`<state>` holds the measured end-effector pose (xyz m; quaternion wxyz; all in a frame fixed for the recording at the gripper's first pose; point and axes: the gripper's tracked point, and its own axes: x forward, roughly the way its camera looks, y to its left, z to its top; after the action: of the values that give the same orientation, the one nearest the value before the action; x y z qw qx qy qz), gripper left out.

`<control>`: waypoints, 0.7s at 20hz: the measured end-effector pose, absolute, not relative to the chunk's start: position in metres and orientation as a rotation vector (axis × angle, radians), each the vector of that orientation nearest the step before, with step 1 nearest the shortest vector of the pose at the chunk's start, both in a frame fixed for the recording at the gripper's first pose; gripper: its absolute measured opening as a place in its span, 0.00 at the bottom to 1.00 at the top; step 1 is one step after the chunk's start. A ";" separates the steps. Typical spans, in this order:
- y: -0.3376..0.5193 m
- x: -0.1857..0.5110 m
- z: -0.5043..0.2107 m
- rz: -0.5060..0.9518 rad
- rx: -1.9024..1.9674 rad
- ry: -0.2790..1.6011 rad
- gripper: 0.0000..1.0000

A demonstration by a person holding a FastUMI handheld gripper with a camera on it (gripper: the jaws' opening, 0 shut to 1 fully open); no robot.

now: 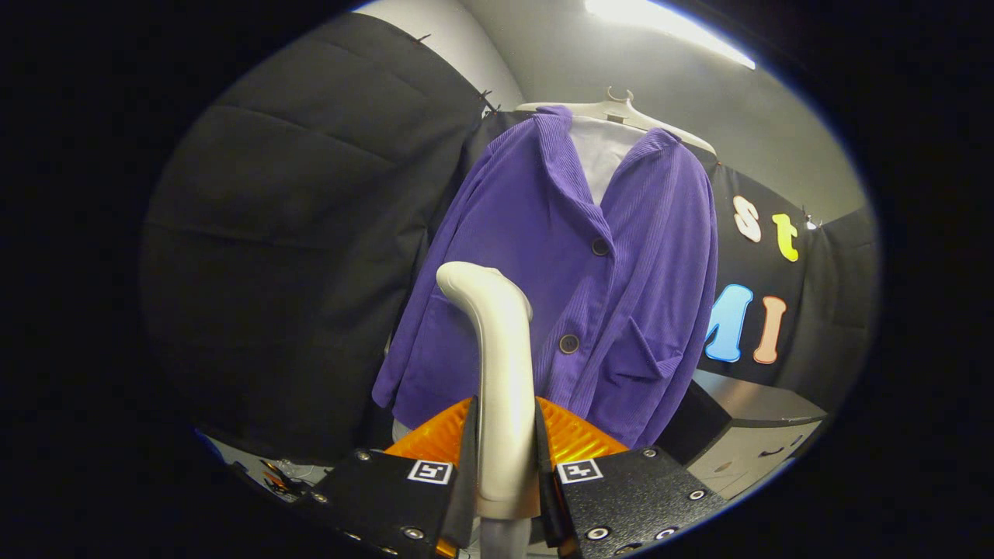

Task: Iron the clothes twice with a garment steamer, once on the left side and once on the right side.

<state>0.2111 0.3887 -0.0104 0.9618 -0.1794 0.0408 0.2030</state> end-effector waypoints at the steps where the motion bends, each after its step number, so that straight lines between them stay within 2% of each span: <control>1: 0.386 0.208 -0.014 0.410 -0.358 0.088 0.35; 14: 0.374 0.186 -0.094 0.431 -0.400 0.226 0.35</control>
<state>0.1856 0.3737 -0.0942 0.9508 -0.1966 0.1110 0.2121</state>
